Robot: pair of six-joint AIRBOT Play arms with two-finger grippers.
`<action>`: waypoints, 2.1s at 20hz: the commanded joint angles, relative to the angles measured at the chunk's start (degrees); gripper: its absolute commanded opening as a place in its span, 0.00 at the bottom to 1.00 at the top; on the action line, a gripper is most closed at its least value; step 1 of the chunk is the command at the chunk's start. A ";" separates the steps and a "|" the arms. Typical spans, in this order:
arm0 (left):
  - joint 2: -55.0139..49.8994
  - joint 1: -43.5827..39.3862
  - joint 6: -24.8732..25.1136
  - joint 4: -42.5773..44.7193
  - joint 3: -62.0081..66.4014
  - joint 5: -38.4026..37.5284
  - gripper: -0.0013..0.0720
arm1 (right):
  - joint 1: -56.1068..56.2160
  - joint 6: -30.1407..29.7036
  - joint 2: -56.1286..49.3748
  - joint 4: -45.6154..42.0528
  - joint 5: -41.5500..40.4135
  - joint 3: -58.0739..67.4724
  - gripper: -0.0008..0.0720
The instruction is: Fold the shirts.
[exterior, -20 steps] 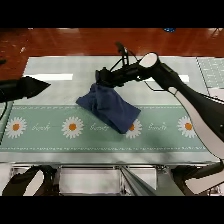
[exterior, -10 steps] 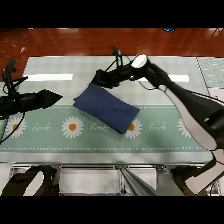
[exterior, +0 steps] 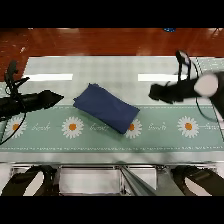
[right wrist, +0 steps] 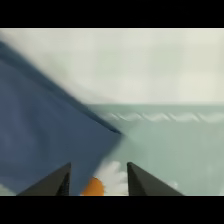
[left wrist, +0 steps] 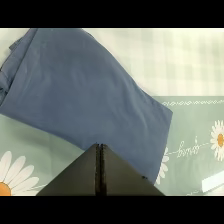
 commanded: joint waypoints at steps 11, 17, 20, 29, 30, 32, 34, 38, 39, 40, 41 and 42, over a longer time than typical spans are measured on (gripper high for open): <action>-0.39 -0.02 1.49 0.02 -0.20 -2.91 0.04 | 0.50 -25.94 -11.41 50.86 -23.82 -24.00 0.58; -1.27 0.00 1.51 0.02 -0.20 -2.86 0.04 | 3.02 -30.29 -22.08 55.28 -17.77 -16.04 0.58; -1.60 0.00 1.49 0.02 -0.20 -2.82 0.04 | 7.19 -31.28 -26.10 55.39 -17.64 -9.25 0.28; -1.60 0.00 1.51 0.22 -0.20 -2.89 0.04 | 3.56 -27.78 -26.84 38.66 -4.72 24.52 0.05; -1.60 0.00 1.51 0.22 -0.20 -2.89 0.04 | 2.36 -26.53 -26.84 36.63 -2.29 28.72 0.05; -1.60 0.00 1.51 0.22 -0.20 -2.91 0.04 | -0.44 -24.61 -26.84 33.75 2.40 36.70 0.05; -1.60 0.00 1.51 0.22 -0.20 -2.91 0.04 | -3.89 -23.47 -26.80 33.22 6.34 42.97 0.05; -1.57 0.00 1.51 0.20 -0.20 -2.91 0.04 | -12.07 -21.18 -26.77 33.22 13.57 51.17 0.05; -1.57 0.00 1.51 0.17 -0.20 -2.93 0.04 | -14.71 -20.13 -26.71 33.22 15.41 52.85 0.05; -1.57 0.00 1.51 0.17 -0.20 -2.93 0.04 | -17.25 -19.30 -26.27 33.24 16.48 53.64 0.05; -1.57 0.00 1.51 0.17 -0.20 -2.93 0.04 | -20.22 -18.60 -25.22 33.22 17.14 53.66 0.05; -1.57 0.00 1.53 0.17 -0.20 -2.93 0.04 | -23.19 -18.32 -24.06 33.22 18.12 53.66 0.05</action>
